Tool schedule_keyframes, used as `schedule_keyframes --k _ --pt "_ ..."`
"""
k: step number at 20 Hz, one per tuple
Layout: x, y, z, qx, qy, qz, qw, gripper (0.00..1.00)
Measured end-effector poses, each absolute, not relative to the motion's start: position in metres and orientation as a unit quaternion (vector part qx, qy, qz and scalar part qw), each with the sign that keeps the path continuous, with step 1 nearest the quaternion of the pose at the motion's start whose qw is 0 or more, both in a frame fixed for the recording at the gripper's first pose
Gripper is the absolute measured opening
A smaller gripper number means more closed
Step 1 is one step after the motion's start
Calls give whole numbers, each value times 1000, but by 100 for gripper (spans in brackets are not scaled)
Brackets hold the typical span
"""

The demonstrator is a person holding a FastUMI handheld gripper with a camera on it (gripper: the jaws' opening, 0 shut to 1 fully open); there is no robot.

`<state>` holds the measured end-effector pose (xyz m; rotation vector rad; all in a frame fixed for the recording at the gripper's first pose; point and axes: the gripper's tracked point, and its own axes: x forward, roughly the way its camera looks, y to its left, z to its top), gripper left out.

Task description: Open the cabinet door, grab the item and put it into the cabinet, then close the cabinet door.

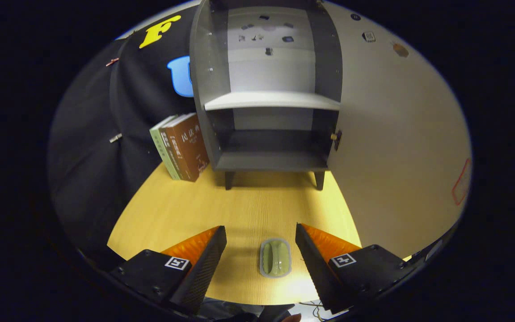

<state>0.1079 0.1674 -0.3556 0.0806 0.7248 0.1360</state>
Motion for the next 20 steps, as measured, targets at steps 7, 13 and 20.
schedule_keyframes --k 7,13,20 --pt "102 156 -453 20 434 48 899 98" --pt "100 154 -510 23 484 30 874 75" --pt "99 153 -546 6 504 30 863 76"
